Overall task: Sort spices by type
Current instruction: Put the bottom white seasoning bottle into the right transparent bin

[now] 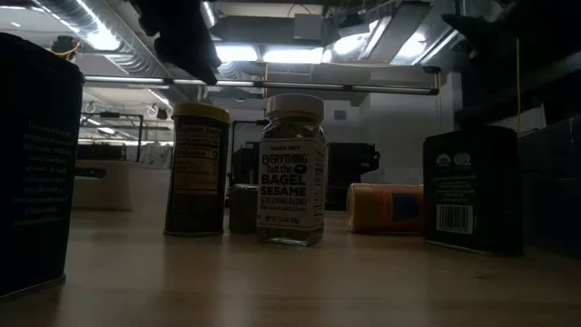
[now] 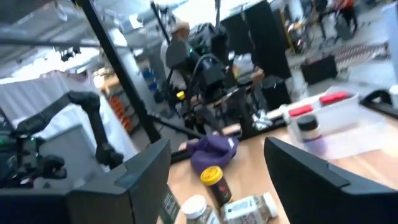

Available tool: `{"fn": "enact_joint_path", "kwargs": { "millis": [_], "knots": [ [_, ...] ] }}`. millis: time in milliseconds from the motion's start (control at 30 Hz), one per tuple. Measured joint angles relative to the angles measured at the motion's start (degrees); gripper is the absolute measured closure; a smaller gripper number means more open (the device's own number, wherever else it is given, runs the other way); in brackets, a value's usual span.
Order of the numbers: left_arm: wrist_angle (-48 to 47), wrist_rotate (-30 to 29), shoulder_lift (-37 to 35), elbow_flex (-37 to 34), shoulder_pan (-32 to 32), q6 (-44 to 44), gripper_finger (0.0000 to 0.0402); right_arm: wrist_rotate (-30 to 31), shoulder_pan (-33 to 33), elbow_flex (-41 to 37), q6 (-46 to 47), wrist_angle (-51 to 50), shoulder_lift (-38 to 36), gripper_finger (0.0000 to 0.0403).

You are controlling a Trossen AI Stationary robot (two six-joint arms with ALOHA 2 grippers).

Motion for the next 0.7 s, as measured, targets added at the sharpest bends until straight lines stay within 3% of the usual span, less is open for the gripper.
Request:
{"fn": "enact_joint_path", "kwargs": {
  "millis": [133, 267, 567, 700],
  "knots": [
    [0.1, -0.2, -0.1, 0.0, 0.0, 0.9, 0.0125, -3.7, 0.9, 6.4, -2.0, -0.3, 12.6, 0.0143],
    [-0.6, -0.1, -0.2, 0.0, 0.0, 1.3, 0.0125, -3.7, 6.1, 14.9, -8.0, -5.2, 25.1, 0.0143],
    [-3.3, -0.1, -0.2, 0.0, 0.0, 2.9, 0.0125, 10.8, 19.3, 37.5, -22.8, -24.1, 48.9, 0.0143],
    [-3.2, -0.1, -0.2, 0.0, 0.0, 3.9, 0.0125, 12.6, 21.7, 44.5, -23.8, -25.6, 58.5, 0.0143]
  ]
}}
